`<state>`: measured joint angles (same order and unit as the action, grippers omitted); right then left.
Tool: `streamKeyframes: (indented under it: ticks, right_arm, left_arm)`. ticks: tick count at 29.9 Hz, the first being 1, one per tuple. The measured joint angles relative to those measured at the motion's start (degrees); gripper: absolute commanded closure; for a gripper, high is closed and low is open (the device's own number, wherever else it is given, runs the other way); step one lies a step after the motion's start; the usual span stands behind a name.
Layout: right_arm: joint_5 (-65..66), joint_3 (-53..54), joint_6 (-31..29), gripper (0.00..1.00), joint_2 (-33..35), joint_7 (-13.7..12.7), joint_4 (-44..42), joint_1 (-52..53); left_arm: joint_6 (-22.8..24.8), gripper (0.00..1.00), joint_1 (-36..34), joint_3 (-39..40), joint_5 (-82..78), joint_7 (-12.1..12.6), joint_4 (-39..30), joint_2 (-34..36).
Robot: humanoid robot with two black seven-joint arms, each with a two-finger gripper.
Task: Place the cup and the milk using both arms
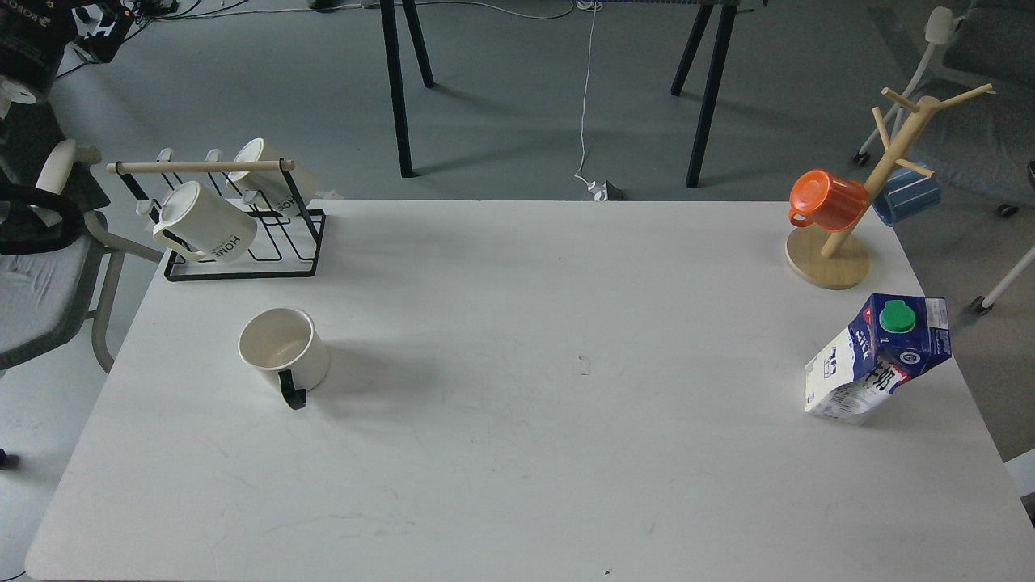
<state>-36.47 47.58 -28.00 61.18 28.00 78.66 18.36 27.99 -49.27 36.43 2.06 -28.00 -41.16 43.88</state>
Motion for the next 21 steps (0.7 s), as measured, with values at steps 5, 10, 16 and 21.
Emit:
streamKeyframes:
  ticks: [5, 10, 16, 21]
  right_arm:
    - [-0.1, 0.2, 0.0, 0.02, 0.0, 0.0, 0.0, 0.1]
    - [-0.3, 0.4, 0.0, 0.02, -0.1, 0.0, 0.1, 0.4]
    - [-0.4, 0.5, 0.0, 0.02, -0.1, 0.0, 0.6, 0.5]
    - [-0.4, 0.7, 0.0, 0.02, 0.0, 0.0, 1.1, 0.5]
  left_arm:
    - [0.0, 0.0, -0.1, 0.0, 0.1, 0.0, 0.2, -0.4]
    - [0.0, 0.0, 0.2, 0.4, 0.4, 0.0, 1.5, -0.7]
    - [0.0, 0.0, 0.4, 0.0, -2.2, 0.0, 4.4, -2.1]
    - [0.0, 0.0, 0.1, 0.5, -15.0, 0.0, 5.1, 0.8]
